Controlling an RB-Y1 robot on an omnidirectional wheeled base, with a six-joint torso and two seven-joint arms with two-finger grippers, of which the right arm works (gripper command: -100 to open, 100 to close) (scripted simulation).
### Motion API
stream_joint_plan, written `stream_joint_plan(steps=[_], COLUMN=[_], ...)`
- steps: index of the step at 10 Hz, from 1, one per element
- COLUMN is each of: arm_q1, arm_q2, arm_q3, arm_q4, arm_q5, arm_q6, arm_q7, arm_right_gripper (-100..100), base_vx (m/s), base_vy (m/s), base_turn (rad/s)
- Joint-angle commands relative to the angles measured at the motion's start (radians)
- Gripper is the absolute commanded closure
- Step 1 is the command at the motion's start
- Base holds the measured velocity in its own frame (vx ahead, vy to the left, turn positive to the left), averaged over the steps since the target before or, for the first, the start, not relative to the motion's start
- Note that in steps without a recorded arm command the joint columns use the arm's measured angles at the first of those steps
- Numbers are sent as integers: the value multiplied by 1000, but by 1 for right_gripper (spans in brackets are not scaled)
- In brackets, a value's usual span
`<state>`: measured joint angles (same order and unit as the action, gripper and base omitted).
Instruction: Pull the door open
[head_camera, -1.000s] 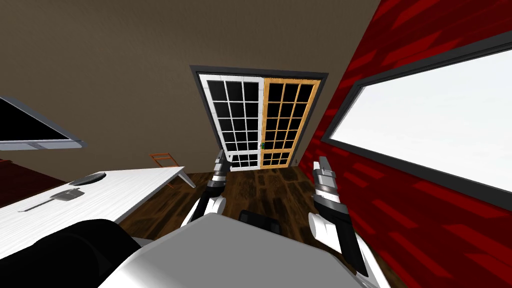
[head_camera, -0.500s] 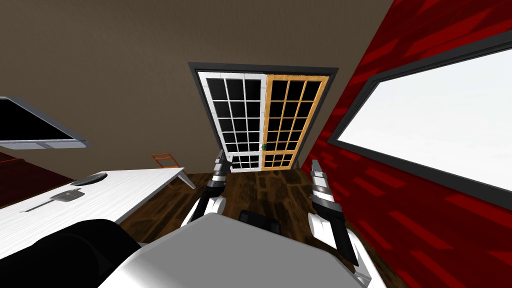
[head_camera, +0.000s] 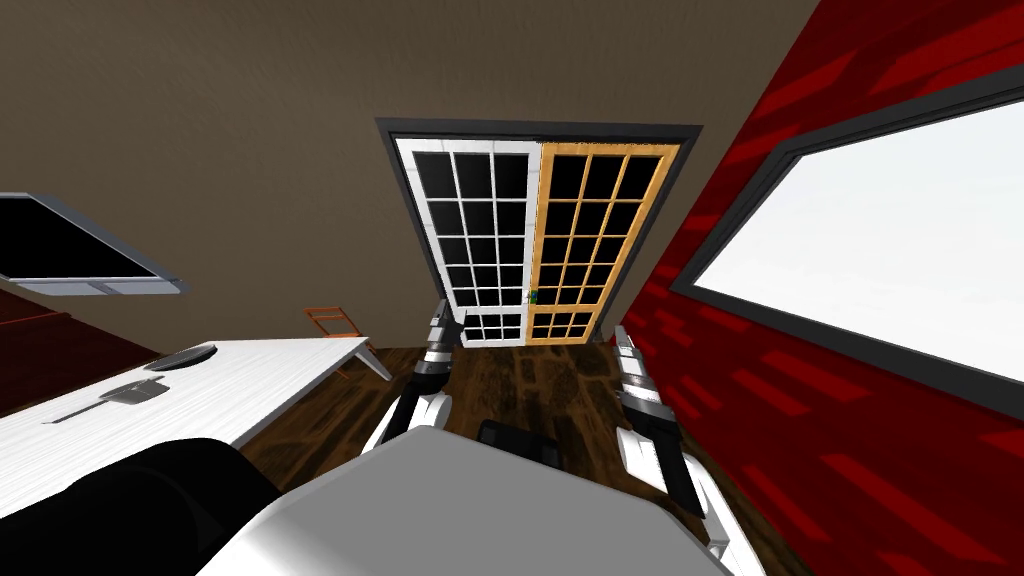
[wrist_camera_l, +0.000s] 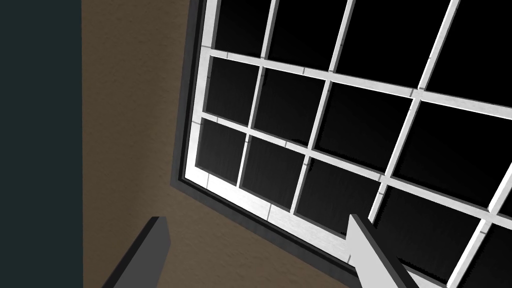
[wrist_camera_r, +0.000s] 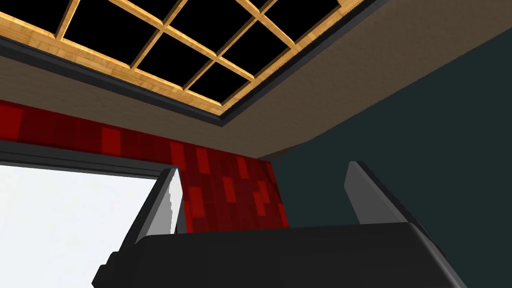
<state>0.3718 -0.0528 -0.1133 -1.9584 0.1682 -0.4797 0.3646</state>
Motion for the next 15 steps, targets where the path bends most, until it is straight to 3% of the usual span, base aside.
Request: stream_joint_plan(steps=[1,15], arm_q1=[-12,-107], arm_q2=[-7,-33], arm_q3=[-8,-78], arm_q4=[36,402], arm_q5=[11,111], arm_q6=[-8,-125], arm_q7=[31,310], arm_right_gripper=[-100,-100], base_vx=[94,104], base_vy=[35,25], base_turn=[47,49])
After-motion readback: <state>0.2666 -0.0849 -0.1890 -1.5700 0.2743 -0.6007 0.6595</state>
